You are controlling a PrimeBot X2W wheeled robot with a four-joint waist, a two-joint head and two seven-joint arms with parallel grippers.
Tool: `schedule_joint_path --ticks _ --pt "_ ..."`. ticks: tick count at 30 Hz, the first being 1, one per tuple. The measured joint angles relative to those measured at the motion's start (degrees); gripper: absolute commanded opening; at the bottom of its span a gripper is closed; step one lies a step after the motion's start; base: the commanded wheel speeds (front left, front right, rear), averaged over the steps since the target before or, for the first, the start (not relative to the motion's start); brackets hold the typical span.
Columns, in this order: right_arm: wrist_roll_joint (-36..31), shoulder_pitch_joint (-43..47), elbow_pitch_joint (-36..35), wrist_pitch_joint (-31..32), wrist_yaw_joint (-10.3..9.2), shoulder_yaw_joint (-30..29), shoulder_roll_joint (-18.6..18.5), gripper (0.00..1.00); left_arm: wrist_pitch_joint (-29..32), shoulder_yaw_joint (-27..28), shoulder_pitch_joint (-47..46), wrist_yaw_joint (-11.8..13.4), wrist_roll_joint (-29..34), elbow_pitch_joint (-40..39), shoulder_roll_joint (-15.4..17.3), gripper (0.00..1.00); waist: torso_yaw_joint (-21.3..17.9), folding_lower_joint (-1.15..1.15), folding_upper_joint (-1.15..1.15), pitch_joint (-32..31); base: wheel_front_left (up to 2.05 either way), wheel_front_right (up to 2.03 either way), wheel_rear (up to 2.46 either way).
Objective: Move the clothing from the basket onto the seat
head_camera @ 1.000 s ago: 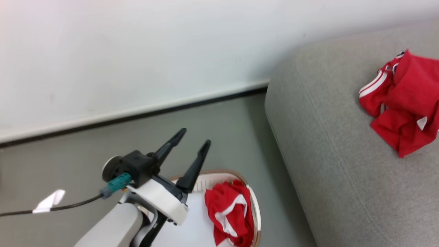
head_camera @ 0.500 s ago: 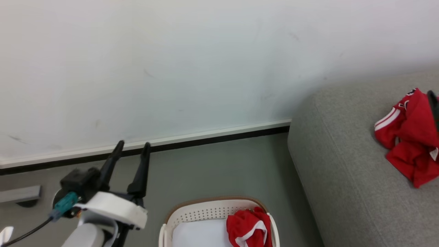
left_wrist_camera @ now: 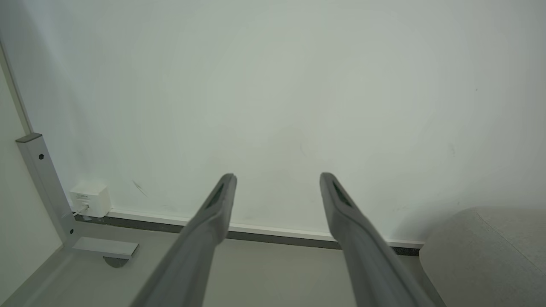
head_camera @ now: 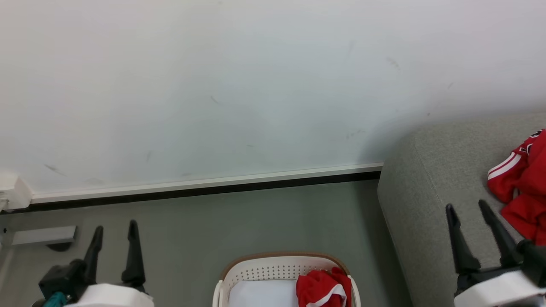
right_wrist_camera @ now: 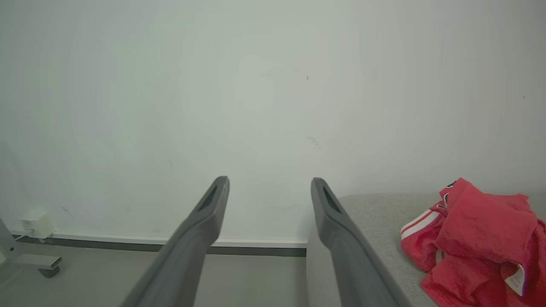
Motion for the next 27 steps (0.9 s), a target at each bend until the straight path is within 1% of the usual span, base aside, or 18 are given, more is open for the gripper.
schedule_joint_path --ticks 1,2,3,4,5,6,7,8,9,10,15,27 --pt "0.0 0.0 0.0 0.0 0.0 0.0 0.0 1.0 0.0 0.0 0.0 0.0 0.0 0.0 0.0 1.0 0.0 0.0 0.0 0.0 0.0 0.0 0.0" --pt "-0.51 0.53 0.99 -1.93 0.0 0.05 0.71 1.0 0.0 0.54 0.5 -0.32 1.18 0.09 -0.53 1.0 0.12 0.0 0.0 0.0 0.0 0.0 0.0" --pt "-0.97 1.34 2.8 -4.97 -0.01 0.08 1.99 1.0 0.0 1.79 1.57 -1.27 2.68 0.11 -1.93 1.0 0.41 0.0 0.0 0.01 0.0 0.0 0.0" --pt "-1.24 1.82 3.56 -5.72 -0.01 0.48 2.58 1.0 0.0 2.26 2.07 -1.79 3.77 0.12 -2.7 1.0 0.51 0.0 0.0 0.06 0.0 0.0 0.0" --pt "-1.24 1.82 3.56 -5.72 -0.01 0.48 2.58 1.0 0.0 2.26 2.07 -1.79 3.77 0.12 -2.7 1.0 0.51 0.0 0.0 0.06 0.0 0.0 0.0" --pt "-2.66 2.48 4.89 -6.94 -0.01 1.29 3.54 1.0 0.0 3.16 2.81 -2.81 5.3 0.47 -4.01 1.0 0.71 0.0 0.0 0.19 0.0 0.0 0.0" --pt "-2.66 2.48 4.89 -6.94 -0.01 1.29 3.54 1.0 0.0 3.16 2.81 -2.81 5.3 0.47 -4.01 1.0 0.71 0.0 0.0 0.19 0.0 0.0 0.0" --pt "-3.41 2.59 5.92 -7.51 -0.01 1.56 4.12 1.0 0.0 3.67 3.31 -3.94 6.8 0.76 -5.17 1.0 0.89 0.0 0.0 0.27 0.0 0.0 0.0" --pt "-3.74 2.65 6.45 -7.75 -0.01 1.71 4.27 1.0 0.0 3.86 3.53 -4.44 7.55 0.94 -5.82 1.0 0.97 0.0 0.0 0.36 0.0 0.0 0.0" --pt "-3.74 2.65 6.45 -7.75 -0.01 1.71 4.27 1.0 0.0 3.86 3.53 -4.44 7.55 0.94 -5.82 1.0 0.97 0.0 0.0 0.36 0.0 0.0 0.0" --pt "-4.76 1.7 8.03 -8.11 -0.01 3.11 5.32 1.0 0.0 6.17 3.44 -6.93 9.75 1.65 -7.77 1.0 1.54 0.01 0.0 0.83 0.0 0.0 0.0" --pt "-4.85 0.79 7.88 -8.32 -0.01 2.85 5.69 1.0 0.0 8.89 3.07 -9.7 12.3 2.43 -9.62 1.0 1.07 0.01 0.0 0.61 0.0 0.0 0.0"
